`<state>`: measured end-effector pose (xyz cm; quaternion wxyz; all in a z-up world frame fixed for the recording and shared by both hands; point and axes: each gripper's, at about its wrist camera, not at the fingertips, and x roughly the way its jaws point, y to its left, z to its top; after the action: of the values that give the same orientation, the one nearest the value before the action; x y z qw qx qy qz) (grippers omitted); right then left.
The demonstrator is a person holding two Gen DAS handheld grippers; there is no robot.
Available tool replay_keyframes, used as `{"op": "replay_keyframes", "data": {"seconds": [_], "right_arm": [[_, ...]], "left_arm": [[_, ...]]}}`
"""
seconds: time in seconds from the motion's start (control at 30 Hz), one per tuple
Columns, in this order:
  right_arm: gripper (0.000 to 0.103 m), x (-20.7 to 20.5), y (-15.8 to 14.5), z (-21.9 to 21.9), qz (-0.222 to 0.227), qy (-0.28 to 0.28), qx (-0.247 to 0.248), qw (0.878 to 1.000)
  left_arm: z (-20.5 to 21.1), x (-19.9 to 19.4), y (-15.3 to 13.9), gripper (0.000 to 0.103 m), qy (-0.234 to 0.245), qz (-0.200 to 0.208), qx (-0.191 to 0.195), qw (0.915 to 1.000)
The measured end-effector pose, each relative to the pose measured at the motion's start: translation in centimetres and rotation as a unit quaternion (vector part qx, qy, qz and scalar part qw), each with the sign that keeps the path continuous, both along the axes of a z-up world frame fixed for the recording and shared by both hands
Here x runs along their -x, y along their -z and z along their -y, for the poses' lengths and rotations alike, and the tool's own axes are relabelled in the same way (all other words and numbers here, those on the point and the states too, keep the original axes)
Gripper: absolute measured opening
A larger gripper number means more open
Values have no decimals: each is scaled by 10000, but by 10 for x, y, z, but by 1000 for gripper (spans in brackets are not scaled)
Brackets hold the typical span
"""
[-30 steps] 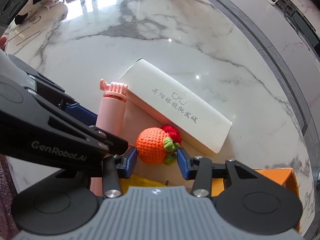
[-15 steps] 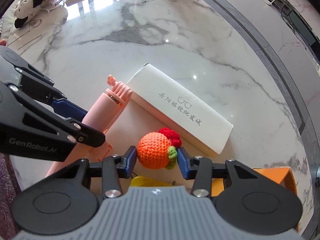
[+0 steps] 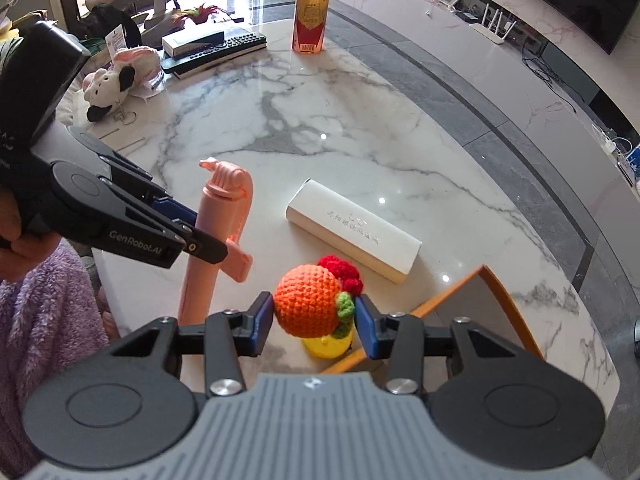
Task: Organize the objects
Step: 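Grasp the pink selfie stick with the left tool while the right tool grasps the crocheted orange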
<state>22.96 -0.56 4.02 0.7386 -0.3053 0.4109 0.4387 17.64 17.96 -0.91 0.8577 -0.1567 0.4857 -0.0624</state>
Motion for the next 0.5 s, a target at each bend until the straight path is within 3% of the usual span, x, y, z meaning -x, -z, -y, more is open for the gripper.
{"op": "replay_keyframes", "data": {"seconds": [0.2,0.5], "right_arm": [[46,15,-2,63,-96,408,440,9982],[46,15,53,131,-733,729,1485,9835]], "left_arm": [[24,16,-24,31,232,311,-75,9992],[73,36,-74,31,949,863,-77,9917]]}}
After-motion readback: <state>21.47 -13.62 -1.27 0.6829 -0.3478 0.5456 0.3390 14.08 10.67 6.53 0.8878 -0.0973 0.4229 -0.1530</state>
